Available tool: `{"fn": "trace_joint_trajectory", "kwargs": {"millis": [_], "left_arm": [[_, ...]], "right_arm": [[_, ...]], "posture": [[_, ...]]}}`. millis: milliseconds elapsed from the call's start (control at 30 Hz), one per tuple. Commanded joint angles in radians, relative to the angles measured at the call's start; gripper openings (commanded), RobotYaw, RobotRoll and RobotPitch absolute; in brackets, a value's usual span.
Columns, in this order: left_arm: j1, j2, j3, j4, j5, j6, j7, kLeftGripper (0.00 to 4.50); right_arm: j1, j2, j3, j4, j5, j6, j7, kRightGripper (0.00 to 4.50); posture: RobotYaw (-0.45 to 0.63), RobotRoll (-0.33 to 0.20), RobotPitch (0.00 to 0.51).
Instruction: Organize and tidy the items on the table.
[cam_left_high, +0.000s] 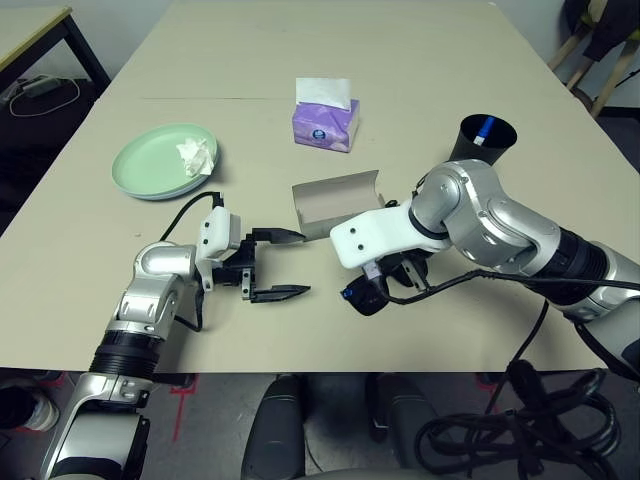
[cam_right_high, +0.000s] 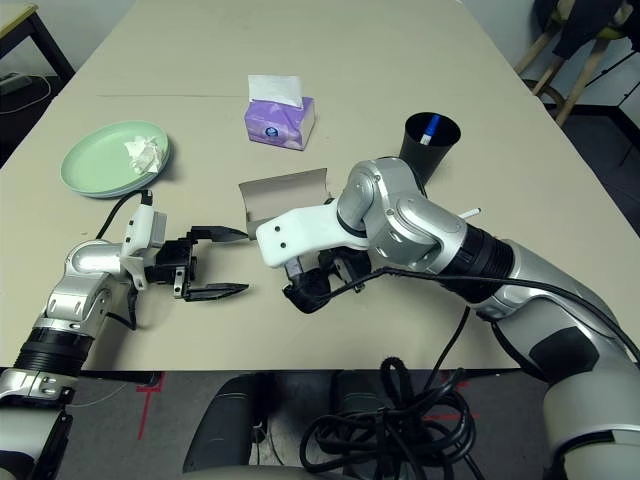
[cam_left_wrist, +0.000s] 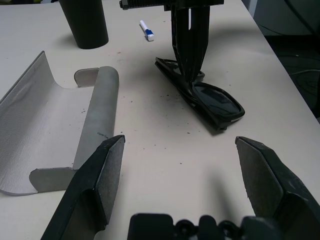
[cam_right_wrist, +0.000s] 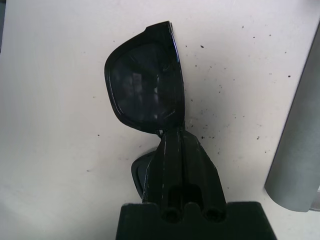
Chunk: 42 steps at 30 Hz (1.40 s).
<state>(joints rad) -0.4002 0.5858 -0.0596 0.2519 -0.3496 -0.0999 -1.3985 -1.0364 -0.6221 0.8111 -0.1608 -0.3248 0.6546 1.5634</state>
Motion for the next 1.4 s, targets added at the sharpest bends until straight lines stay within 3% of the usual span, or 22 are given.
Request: {"fn": "trace_joint_trajectory", "kwargs": {"millis": [33, 100, 500, 1367, 1400], "left_arm": [[0.008, 0.007, -0.010, -0.003, 0.004, -0.002, -0.009, 4.50], [0.007, 0.007, -0.011, -0.001, 0.005, -0.002, -0.010, 4.50], [0.007, 0.010, -0.010, 0.003, 0.007, -0.005, -0.009, 4.50], [0.024, 0.016, -0.009, -0.013, 0.010, -0.005, 0.008, 4.50], [0.024, 0.017, -0.009, -0.014, 0.010, -0.005, 0.009, 4.50]], "right_arm": [[0.020, -0.017, -0.004, -0.028, 0.011, -0.015, 0.018, 0.03], [0.019, -0.023, -0.008, -0.027, 0.011, -0.030, 0.018, 0.03], [0.014, -0.025, -0.016, -0.024, 0.006, -0.073, 0.019, 4.46], [0.038, -0.027, -0.039, 0.043, -0.063, -0.321, -0.020, 4.49], [0.038, -0.025, -0.040, 0.044, -0.063, -0.322, -0.020, 4.32]], "posture": [[0.09, 0.000, 0.148], [0.08, 0.000, 0.147], [0.09, 0.000, 0.142], [0.10, 0.000, 0.143], [0.10, 0.000, 0.143]]}}
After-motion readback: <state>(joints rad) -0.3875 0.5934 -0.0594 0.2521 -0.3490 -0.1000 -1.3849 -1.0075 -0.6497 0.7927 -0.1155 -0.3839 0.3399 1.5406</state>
